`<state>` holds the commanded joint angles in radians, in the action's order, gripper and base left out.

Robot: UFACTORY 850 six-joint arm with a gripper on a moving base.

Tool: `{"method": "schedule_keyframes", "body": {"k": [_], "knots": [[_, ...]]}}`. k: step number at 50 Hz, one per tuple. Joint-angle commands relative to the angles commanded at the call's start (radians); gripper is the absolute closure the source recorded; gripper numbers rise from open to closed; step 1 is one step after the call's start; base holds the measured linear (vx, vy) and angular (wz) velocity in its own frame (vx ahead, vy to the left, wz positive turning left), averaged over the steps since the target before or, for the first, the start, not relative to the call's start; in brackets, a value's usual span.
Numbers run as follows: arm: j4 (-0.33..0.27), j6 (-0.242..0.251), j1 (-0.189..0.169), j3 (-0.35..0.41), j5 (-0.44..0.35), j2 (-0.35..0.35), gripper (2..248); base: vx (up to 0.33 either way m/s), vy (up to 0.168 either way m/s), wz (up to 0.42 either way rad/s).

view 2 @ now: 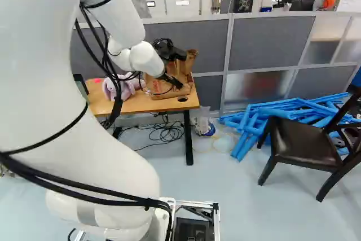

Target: Pick up the bag on the ground and place it on the table

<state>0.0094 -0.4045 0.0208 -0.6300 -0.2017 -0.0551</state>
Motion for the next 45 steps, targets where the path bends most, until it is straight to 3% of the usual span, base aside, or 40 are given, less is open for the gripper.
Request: {"method": "schedule_keyframes", "body": {"k": [22, 45], "knots": [[-0.003, 0.146, -0.008, 0.196, -0.242, -0.081, 3, 0.000, 0.000, 0.000], [-0.006, 0.265, -0.014, 0.355, -0.439, -0.147, 3, 0.000, 0.000, 0.000]]}}
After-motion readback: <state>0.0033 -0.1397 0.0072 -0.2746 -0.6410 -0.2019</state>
